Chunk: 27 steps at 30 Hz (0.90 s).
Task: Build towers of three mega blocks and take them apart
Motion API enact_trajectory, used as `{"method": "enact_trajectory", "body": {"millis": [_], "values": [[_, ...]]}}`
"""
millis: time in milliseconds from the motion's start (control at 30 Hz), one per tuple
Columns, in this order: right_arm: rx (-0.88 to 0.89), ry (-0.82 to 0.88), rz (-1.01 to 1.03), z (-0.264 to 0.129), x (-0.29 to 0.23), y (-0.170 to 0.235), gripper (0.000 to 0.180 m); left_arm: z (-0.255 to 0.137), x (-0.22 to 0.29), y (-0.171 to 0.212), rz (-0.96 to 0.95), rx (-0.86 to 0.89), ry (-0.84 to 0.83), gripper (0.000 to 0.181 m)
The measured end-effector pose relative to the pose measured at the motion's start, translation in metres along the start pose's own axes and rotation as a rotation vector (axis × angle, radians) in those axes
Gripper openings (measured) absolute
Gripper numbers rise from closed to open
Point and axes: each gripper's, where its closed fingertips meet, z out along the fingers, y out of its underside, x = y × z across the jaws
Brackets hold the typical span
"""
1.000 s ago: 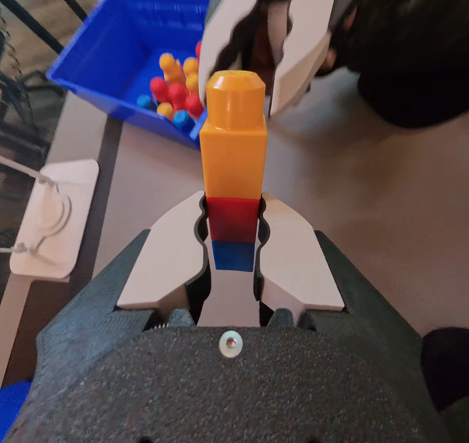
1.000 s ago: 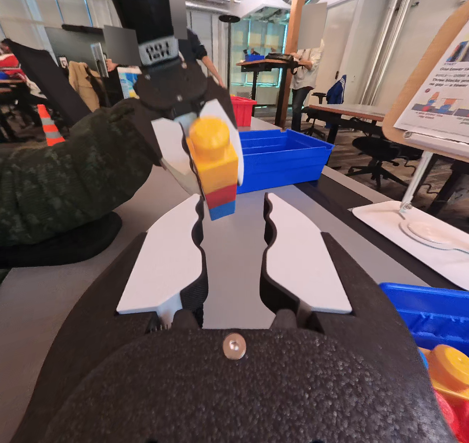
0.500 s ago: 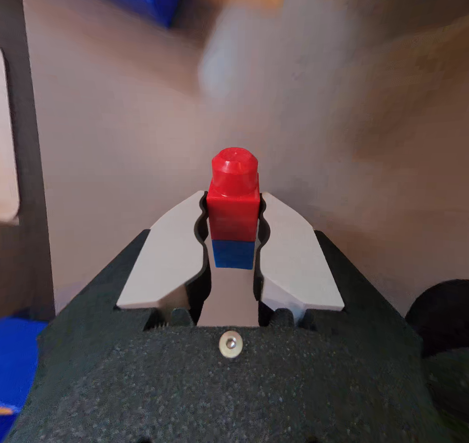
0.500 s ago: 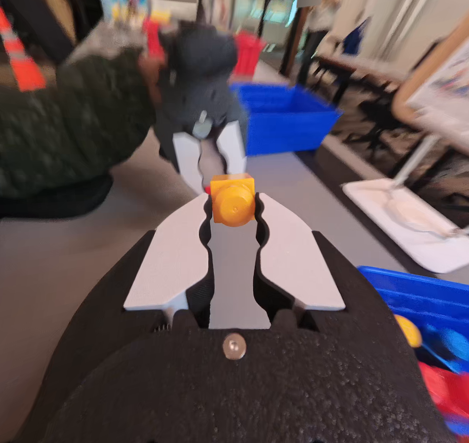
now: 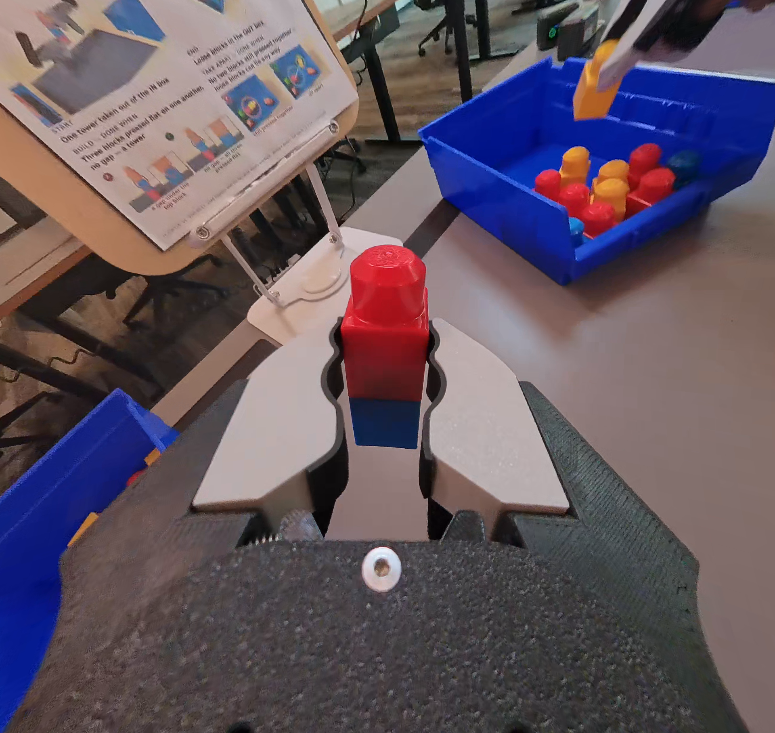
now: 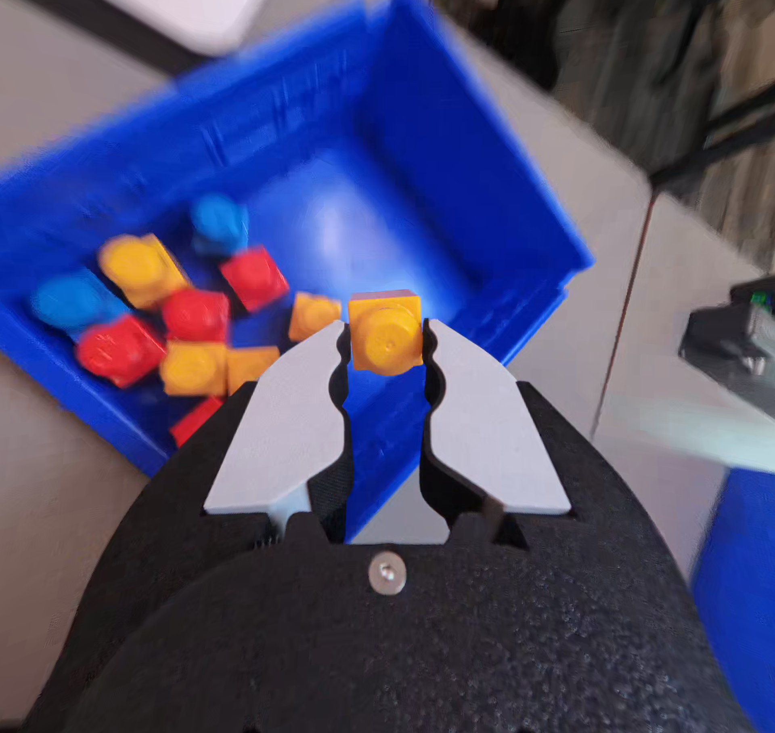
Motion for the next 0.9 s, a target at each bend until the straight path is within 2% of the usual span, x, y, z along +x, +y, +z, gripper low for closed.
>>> {"method": "enact_trajectory", "body": {"millis": [100, 200, 333, 500, 600, 700, 800, 900], "values": [[-0.314, -0.016, -0.083, 0.023, -0.002, 0.033, 0.033, -0.003, 0.000, -0.007, 0.007, 0.031, -0.004, 0.037], [-0.441, -0.122, -0.047, 0.036, -0.016, 0.049, 0.033, -0.004, 0.000, -0.007, 0.019, 0.025, -0.010, 0.037], [-0.484, -0.267, 0.047, 0.046, -0.039, 0.058, 0.033, -0.005, 0.003, -0.013, 0.010, 0.051, 0.009, 0.036], [-0.471, -0.330, 0.089, 0.052, -0.053, 0.063, 0.034, -0.007, 0.017, -0.023, 0.008, 0.095, 0.073, 0.036], [-0.387, -0.274, 0.061, 0.046, -0.048, 0.047, 0.049, -0.005, 0.032, -0.028, 0.027, 0.117, 0.138, 0.036], [-0.148, -0.247, -0.051, 0.019, -0.058, -0.002, 0.066, 0.000, 0.049, -0.027, 0.054, 0.112, 0.214, 0.036], [0.194, -0.450, -0.325, -0.039, -0.129, -0.055, 0.071, 0.006, 0.071, -0.025, 0.089, 0.087, 0.294, 0.036], [0.377, -0.645, -0.612, -0.099, -0.210, -0.063, 0.069, 0.014, 0.096, -0.020, 0.149, 0.039, 0.367, 0.037]]}}
